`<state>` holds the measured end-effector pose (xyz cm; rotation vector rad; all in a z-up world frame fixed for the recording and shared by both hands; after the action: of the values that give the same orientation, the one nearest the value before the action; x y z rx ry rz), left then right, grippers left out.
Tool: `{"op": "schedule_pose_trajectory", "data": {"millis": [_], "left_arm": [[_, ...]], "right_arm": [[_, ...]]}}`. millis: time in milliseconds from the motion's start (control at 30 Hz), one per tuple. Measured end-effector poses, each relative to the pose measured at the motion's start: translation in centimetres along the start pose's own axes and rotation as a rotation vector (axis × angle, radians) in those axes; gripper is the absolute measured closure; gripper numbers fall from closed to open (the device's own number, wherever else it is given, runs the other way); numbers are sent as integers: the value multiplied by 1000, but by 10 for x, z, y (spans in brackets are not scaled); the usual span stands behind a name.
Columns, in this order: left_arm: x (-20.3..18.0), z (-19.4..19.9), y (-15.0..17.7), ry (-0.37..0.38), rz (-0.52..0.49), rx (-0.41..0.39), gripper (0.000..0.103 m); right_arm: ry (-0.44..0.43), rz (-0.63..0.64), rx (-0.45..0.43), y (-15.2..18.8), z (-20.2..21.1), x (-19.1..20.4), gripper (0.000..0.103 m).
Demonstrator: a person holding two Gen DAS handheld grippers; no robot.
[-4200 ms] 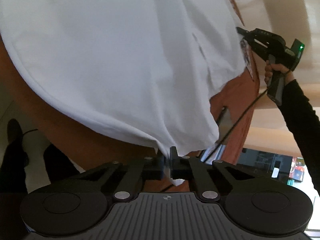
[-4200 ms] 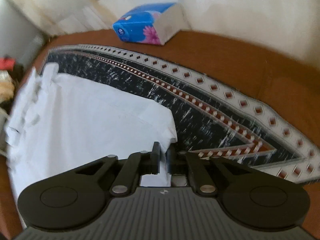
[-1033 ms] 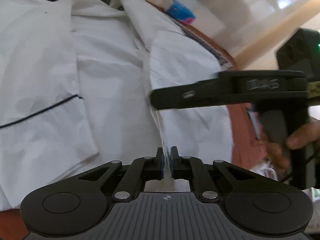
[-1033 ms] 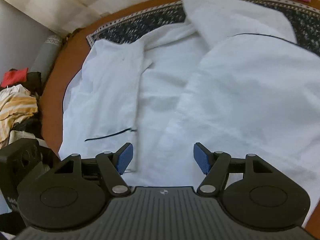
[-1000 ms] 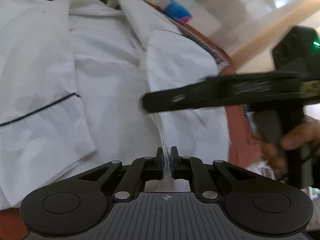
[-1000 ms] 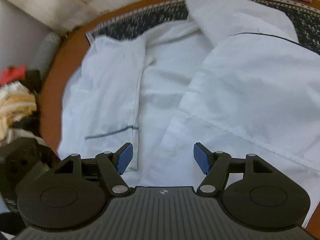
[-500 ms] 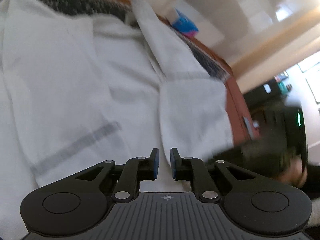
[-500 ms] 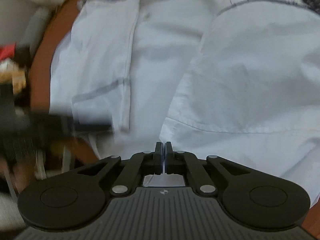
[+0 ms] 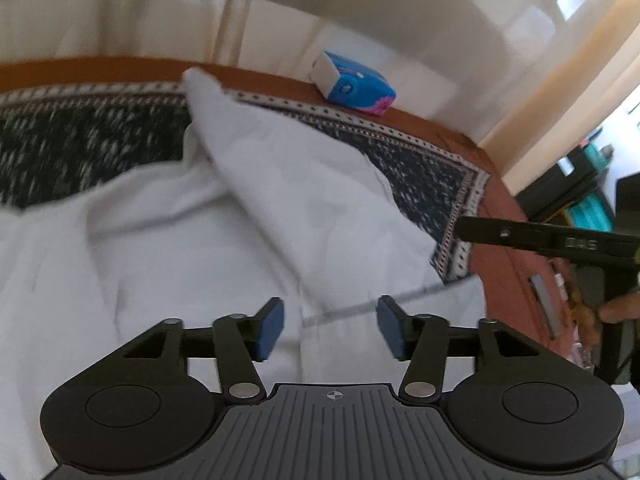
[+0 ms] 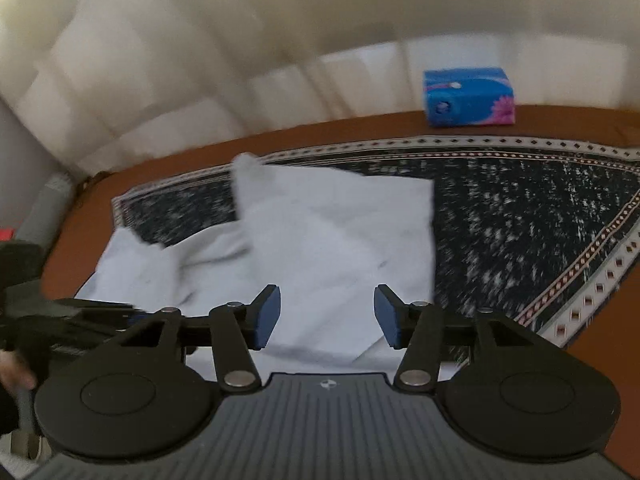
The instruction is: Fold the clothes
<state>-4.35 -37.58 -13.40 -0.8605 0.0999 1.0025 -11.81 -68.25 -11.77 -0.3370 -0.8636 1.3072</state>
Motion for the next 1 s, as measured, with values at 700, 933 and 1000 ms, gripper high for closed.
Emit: {"op": "schedule_pose_trajectory", "data": {"millis": [700, 933, 1000], "left_arm": [[37, 14, -9, -120, 45, 18, 29], [98, 54, -8, -138, 86, -38, 27], [117, 63, -6, -132, 110, -34, 27]], "right_arm": [[-318, -14, 229, -13, -80, -1, 82], [-459, -22, 278, -6, -91, 88, 82], [-434, -5, 300, 9, -106, 114, 82]]}}
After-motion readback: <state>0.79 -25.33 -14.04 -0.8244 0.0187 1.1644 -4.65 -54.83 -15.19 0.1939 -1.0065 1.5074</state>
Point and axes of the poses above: each gripper's, at about its wrist camera, not at the fingertips, and z roughly against the way its jaws point, x to its left, y to its underside, the point moved 2 cm from there along -z, roughly the way its jaws point, and after that the axes turned 7 degrees about -x, right-handed, at the moved point
